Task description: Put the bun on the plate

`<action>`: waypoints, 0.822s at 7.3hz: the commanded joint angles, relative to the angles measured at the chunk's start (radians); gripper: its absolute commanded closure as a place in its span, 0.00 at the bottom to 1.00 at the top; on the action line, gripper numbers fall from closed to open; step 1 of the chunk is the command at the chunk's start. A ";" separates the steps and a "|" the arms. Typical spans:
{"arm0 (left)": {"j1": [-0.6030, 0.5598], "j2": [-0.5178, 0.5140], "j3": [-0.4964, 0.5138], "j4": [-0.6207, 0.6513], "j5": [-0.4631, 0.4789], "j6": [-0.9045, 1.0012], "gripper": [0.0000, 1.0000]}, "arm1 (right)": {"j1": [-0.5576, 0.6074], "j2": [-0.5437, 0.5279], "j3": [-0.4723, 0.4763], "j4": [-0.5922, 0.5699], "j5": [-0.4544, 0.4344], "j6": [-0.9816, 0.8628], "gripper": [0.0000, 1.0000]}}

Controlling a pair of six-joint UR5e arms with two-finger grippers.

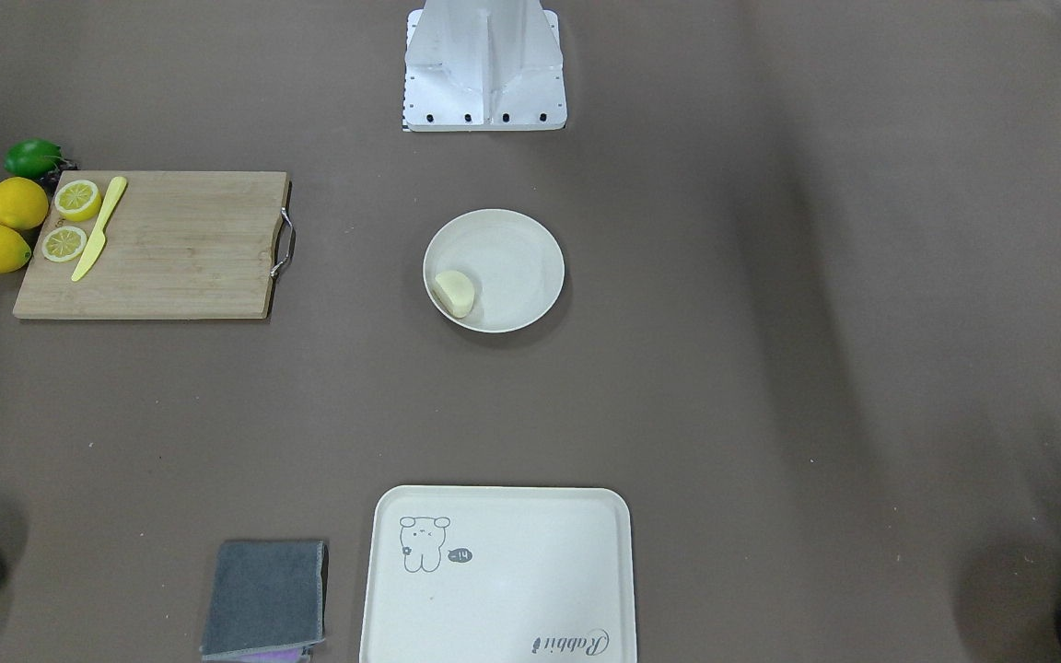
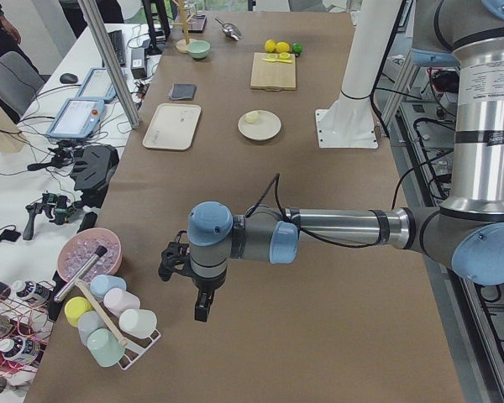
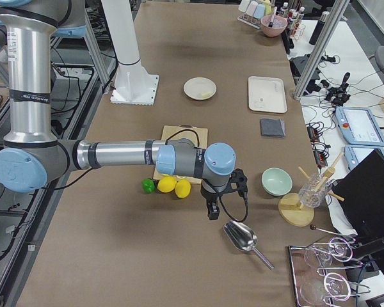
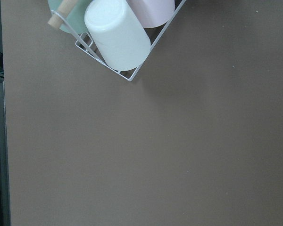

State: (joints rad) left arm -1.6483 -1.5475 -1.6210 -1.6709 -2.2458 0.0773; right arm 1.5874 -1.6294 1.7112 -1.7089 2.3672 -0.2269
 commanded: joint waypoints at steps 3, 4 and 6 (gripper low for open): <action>0.042 -0.006 -0.026 -0.004 0.000 -0.047 0.02 | 0.005 0.005 0.001 0.002 0.001 0.014 0.00; 0.042 -0.002 -0.028 -0.004 0.000 -0.042 0.02 | 0.005 0.011 -0.001 0.000 0.001 0.014 0.00; 0.042 -0.002 -0.028 -0.006 0.000 -0.041 0.02 | 0.005 0.010 0.001 0.000 0.009 0.026 0.00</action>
State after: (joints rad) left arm -1.6063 -1.5487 -1.6495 -1.6761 -2.2457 0.0356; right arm 1.5922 -1.6198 1.7108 -1.7086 2.3736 -0.2064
